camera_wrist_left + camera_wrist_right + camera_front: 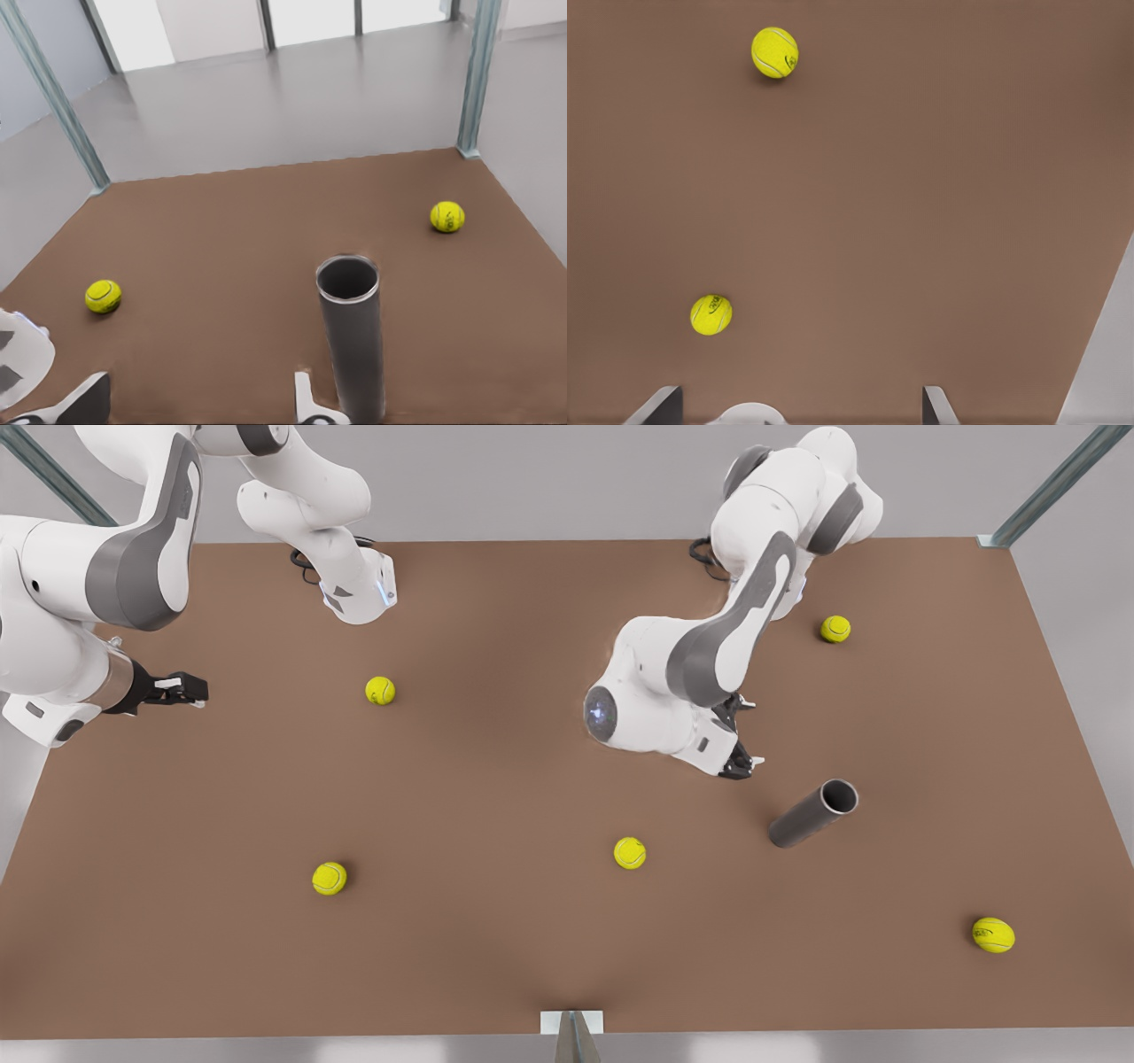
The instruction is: Put the tennis tube upright
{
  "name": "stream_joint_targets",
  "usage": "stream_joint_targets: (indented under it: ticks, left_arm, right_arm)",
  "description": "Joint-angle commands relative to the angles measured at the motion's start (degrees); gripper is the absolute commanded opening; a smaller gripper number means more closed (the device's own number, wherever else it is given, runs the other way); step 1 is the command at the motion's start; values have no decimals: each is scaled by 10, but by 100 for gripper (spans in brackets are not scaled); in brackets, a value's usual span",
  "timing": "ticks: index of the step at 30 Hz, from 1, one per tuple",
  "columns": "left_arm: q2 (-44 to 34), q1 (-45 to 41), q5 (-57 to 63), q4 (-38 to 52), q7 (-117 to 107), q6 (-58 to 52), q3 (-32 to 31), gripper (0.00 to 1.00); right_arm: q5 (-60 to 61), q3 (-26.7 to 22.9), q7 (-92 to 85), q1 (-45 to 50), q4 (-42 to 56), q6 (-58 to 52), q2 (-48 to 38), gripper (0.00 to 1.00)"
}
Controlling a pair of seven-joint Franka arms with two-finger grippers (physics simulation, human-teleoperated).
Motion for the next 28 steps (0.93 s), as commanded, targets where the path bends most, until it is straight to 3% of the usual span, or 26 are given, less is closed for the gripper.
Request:
stream_joint_targets:
  ticks: [1, 2, 5, 7, 9, 12, 14, 28]
  left_arm:
    - [-23, 57, -215, 9, 644, 98, 1, 100]
    - [-27, 104, -280, 26, 729, 114, 1, 100]
    - [-61, 170, -293, 42, 1009, 134, 0, 100]
    - [-175, 194, -298, -74, 1044, 178, -2, 100]
    - [-232, 215, -319, -140, 1042, 228, -6, 100]
    - [-233, 295, -318, -137, 1031, 222, -96, 100]
    - [-231, 308, -321, -136, 1031, 221, -110, 100]
    - [-228, 301, -314, -135, 1036, 212, -110, 100]
  right_arm:
    - [0, 0, -1, -2, 3, 0, -1, 100]
    - [-1, 1, 1, -3, 3, 2, -6, 100]
    - [-1, 4, 4, -5, 0, 5, -23, 100]
    - [0, 5, 4, -11, -2, 5, -29, 100]
    - [0, 5, 4, -11, -1, 5, -29, 100]
    - [-1, 5, 4, -10, 2, 4, -26, 100]
    - [-2, 4, 4, -10, 2, 4, -25, 100]
    - [-1, 5, 4, -10, 2, 4, -24, 100]
